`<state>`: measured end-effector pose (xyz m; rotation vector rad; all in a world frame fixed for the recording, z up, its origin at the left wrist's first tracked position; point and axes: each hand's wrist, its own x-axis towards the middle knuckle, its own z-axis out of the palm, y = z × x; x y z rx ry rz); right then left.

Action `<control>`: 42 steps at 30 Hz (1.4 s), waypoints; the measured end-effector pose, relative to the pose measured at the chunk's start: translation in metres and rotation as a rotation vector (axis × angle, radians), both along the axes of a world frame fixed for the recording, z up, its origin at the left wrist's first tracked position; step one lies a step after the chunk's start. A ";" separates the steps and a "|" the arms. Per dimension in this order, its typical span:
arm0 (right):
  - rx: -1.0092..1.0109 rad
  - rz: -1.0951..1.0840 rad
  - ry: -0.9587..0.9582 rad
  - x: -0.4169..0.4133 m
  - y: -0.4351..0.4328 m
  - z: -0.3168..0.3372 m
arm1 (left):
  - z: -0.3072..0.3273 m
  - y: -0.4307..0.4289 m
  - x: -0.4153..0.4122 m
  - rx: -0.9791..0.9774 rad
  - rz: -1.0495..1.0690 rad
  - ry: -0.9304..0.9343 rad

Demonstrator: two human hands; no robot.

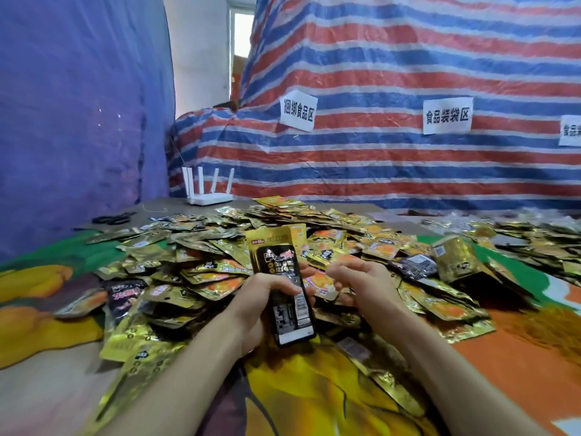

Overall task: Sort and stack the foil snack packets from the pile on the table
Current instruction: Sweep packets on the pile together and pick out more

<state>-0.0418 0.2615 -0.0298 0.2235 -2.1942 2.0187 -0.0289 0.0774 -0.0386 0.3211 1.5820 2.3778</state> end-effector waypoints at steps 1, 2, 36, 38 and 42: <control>-0.014 0.015 -0.011 -0.001 0.002 0.000 | -0.001 -0.001 -0.002 0.031 -0.016 -0.003; -0.037 0.037 -0.027 -0.002 0.003 0.000 | -0.002 -0.002 -0.004 0.071 -0.046 -0.009; -0.522 0.343 -0.058 0.007 0.004 0.008 | 0.000 -0.004 -0.008 0.303 -0.260 -0.050; -0.275 0.234 -0.004 0.009 -0.003 0.001 | 0.001 -0.003 -0.009 0.288 -0.080 -0.095; -0.166 0.208 0.006 0.015 -0.010 -0.005 | 0.005 -0.010 -0.017 0.449 0.218 -0.065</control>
